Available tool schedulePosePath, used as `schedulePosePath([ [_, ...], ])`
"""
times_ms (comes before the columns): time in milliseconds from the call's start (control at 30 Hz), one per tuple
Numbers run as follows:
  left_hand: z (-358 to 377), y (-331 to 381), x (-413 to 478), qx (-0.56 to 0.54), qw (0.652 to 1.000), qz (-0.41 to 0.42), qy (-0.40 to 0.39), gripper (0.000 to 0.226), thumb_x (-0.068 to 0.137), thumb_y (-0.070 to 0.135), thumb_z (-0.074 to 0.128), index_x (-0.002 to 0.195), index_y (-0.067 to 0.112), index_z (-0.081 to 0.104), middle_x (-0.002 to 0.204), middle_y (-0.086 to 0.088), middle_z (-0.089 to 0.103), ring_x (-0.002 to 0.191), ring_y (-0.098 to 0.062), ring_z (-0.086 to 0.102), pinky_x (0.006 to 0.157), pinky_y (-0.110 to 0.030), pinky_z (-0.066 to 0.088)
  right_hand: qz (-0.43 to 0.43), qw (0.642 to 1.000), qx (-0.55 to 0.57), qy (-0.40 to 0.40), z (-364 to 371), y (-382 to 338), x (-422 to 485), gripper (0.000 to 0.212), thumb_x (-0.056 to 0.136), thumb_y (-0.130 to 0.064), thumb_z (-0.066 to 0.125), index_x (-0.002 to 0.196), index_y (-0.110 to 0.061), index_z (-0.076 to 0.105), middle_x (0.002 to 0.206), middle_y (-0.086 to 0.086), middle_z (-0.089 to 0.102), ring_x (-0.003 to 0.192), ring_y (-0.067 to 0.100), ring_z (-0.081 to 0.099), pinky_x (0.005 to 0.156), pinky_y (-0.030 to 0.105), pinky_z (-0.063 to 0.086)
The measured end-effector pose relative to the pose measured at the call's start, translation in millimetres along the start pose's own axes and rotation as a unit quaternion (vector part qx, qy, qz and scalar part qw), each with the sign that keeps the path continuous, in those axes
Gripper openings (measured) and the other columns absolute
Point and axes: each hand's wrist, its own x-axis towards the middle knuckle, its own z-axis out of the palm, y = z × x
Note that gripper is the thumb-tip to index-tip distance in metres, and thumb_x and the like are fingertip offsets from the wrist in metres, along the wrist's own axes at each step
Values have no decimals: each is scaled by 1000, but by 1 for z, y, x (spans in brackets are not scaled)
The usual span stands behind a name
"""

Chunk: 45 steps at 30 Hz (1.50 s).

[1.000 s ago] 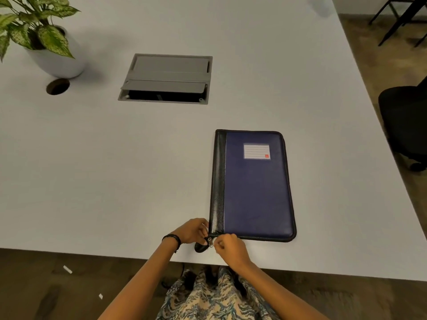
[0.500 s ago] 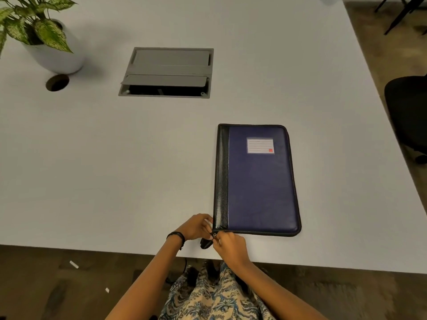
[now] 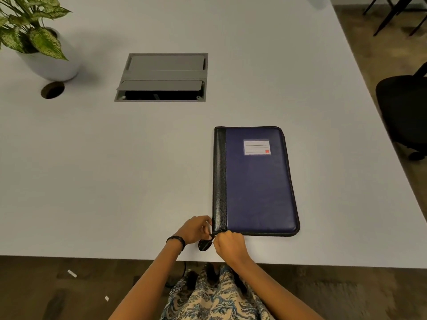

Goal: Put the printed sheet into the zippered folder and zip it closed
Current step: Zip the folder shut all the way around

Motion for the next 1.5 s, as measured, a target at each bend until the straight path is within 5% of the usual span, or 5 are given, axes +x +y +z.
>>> schedulePosePath([
  [267, -6, -2, 6, 42, 999, 4, -18, 38, 80, 14, 72, 114, 8, 55, 84, -1, 66, 78, -12, 54, 65, -10, 37, -20, 996, 79, -35, 11, 27, -1, 27, 90, -21, 42, 65, -15, 48, 80, 15, 70, 73, 30, 65, 44, 28, 18],
  [833, -19, 4, 9, 83, 994, 24, -62, 29, 77, 13, 75, 100, 13, 57, 67, 19, 57, 57, 9, 55, 57, 0, 41, 75, 996, 37, -18, -5, 99, -29, 55, 54, -19, 82, 44, -21, 27, 34, -2, 33, 30, 7, 26, 41, 12, -4],
  [1200, -34, 4, 7, 72, 992, -4, -107, 31, 77, 5, 73, 100, 13, 52, 69, 11, 61, 55, 11, 59, 62, -5, 46, 141, 988, 51, -41, 12, 198, -55, 35, 96, -31, 35, 89, -13, 64, 89, 6, 71, 77, 17, 64, 66, 25, 43],
  [1400, -39, 39, 4, 125, 981, -106, -102, 60, 82, 25, 69, 130, 10, 36, 109, -9, 57, 98, -26, 58, 77, -31, 51, 158, 982, 98, -26, 19, 195, -54, 25, 95, -32, 37, 73, -22, 45, 72, 0, 60, 63, 10, 53, 59, 18, 34],
  [1500, -36, 70, 6, 146, 983, -106, 19, 79, 88, 31, 61, 147, 10, 13, 149, -22, 23, 134, -39, 34, 105, -43, 39, 176, 976, 128, -3, 22, 194, -55, 24, 95, -30, 42, 72, -21, 46, 68, -5, 52, 60, 8, 50, 55, 16, 32],
])
